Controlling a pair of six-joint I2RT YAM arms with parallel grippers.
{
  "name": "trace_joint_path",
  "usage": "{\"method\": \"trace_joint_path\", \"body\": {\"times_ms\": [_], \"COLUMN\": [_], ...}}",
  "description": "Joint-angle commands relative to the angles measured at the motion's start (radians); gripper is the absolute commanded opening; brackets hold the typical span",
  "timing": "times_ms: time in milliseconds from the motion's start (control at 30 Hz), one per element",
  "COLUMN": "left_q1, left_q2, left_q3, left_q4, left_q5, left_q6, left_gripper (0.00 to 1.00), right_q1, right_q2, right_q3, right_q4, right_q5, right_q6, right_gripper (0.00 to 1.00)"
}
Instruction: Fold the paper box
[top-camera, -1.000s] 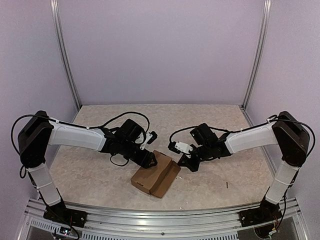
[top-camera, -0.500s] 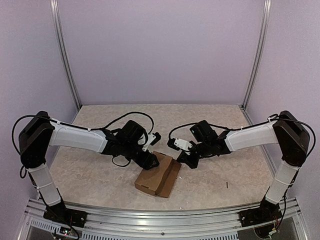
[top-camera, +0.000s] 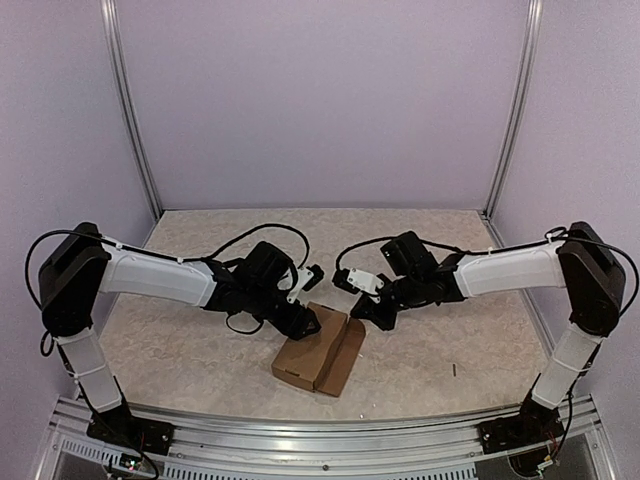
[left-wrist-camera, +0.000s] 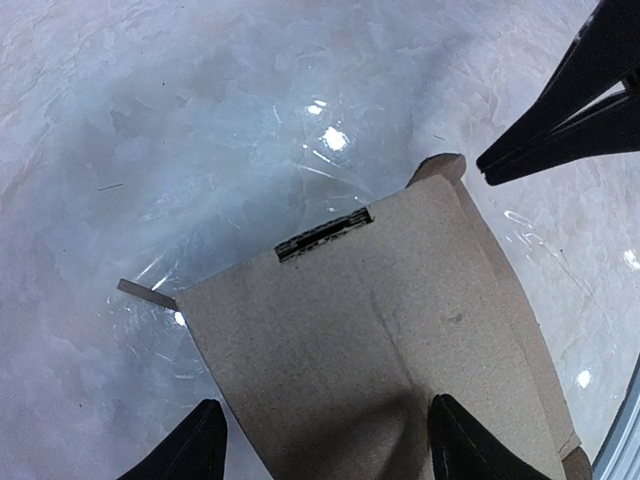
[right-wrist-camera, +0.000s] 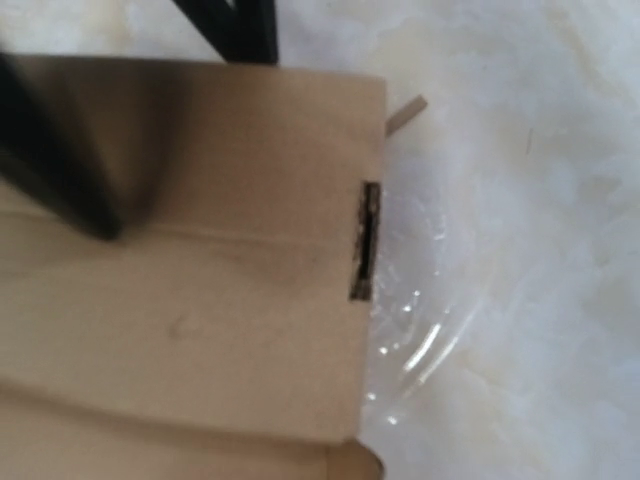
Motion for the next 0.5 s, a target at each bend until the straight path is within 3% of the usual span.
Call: {"method": "trace_joint_path", "body": {"times_ms": [0, 133, 267, 467], "left_q1": [-0.002, -0.008, -0.046, -0.099], "left_q2": [0.035, -0.022, -0.098, -0.217], "left_q3": [-0.019, -0.009, 0.007, -0.025], "left_q4": [-0.063, -0.045, -0.038, -0.102], "left_q5": [-0.072, -0.112, -0.211, -0.277], "left_q6": [-0.013, -0.044, -0.048, -0.096], "left_gripper": [0.68, 0.69, 0.70, 0.70], "right_q1": [-0.018, -0.017, -0.012, 0.022], "right_q2": [-0.160, -0.237, -0.246, -0.188], "right_q3": [-0.008, -0.027, -0.079, -0.093], "right_q4": [-0.085, -0.169, -0.191, -0.200], "right_q5": [-0.016, -0.108, -0.254, -0.288], "right_q6": [-0.056, -0.111, -0.141, -0.124], "right_gripper": [0.06, 0.19, 0.26, 0.24]}}
